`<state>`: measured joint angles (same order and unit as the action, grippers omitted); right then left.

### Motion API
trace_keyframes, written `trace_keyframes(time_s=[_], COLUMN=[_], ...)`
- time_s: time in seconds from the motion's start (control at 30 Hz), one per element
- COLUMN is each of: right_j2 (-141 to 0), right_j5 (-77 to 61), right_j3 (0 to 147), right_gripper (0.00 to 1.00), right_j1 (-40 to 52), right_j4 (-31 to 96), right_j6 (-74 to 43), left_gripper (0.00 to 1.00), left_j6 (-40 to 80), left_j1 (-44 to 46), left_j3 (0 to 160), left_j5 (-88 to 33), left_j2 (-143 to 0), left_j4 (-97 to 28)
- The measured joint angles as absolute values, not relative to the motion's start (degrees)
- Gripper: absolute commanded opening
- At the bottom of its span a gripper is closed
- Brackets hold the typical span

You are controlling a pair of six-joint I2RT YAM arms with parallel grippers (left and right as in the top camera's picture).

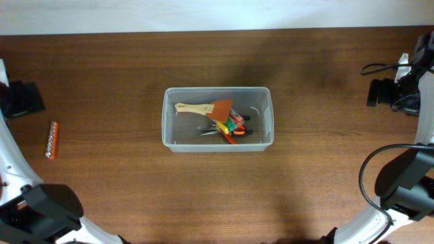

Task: Pack container
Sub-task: 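Withdraw the left gripper left toward the orange socket rail, then align the left gripper above the orange socket rail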

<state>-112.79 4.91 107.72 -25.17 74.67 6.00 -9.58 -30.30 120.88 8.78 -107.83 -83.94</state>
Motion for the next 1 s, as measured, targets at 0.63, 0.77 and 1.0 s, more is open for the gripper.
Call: trace_keyframes(time_s=[0.63, 0.77, 1.0], right_j2=[-112.8, -112.8, -112.8], right_j5=[4.9, 4.9, 4.9], right_j3=[107.7, 107.7, 107.7], right_gripper=[0.99, 0.98, 0.99], right_j1=[-25.2, -25.2, -25.2], right_j4=[74.7, 74.7, 74.7], right_j6=[6.0, 6.0, 6.0], left_gripper=[0.99, 0.99, 0.99], left_j6=[-26.0, -26.9, -28.1], left_j1=[-31.2, -32.1, -33.4], left_j3=[103.5, 103.5, 103.5], left_j5=[3.5, 3.7, 3.7], left_j2=[-108.2, -108.4, -113.1], left_j4=[-66.7, -66.3, -66.3])
